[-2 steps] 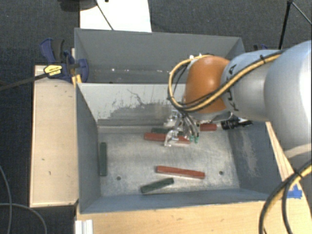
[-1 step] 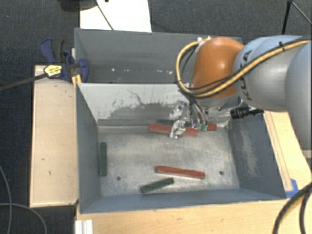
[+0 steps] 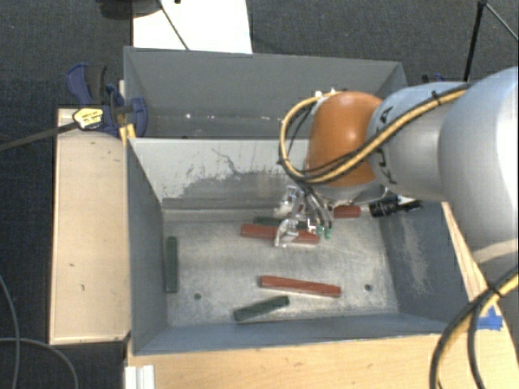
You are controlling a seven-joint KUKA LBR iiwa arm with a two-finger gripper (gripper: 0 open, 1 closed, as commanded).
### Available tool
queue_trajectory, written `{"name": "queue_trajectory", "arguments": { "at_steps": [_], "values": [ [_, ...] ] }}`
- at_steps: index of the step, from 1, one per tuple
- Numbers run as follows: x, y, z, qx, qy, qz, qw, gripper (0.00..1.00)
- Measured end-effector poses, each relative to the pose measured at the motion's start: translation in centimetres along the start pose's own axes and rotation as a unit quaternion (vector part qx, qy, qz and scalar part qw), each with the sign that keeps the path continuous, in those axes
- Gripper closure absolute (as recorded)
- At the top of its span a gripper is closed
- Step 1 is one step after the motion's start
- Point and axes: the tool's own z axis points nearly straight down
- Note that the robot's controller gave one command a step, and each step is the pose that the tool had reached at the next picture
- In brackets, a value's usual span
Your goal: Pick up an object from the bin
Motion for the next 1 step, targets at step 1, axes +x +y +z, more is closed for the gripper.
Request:
{"name": "queue_trajectory", "arguments": {
  "at_steps": [1],
  "values": [
    [-0.24,0.04,-9.72,0.0,-0.0009,0.001,1.0,1.0]
  ]
}}
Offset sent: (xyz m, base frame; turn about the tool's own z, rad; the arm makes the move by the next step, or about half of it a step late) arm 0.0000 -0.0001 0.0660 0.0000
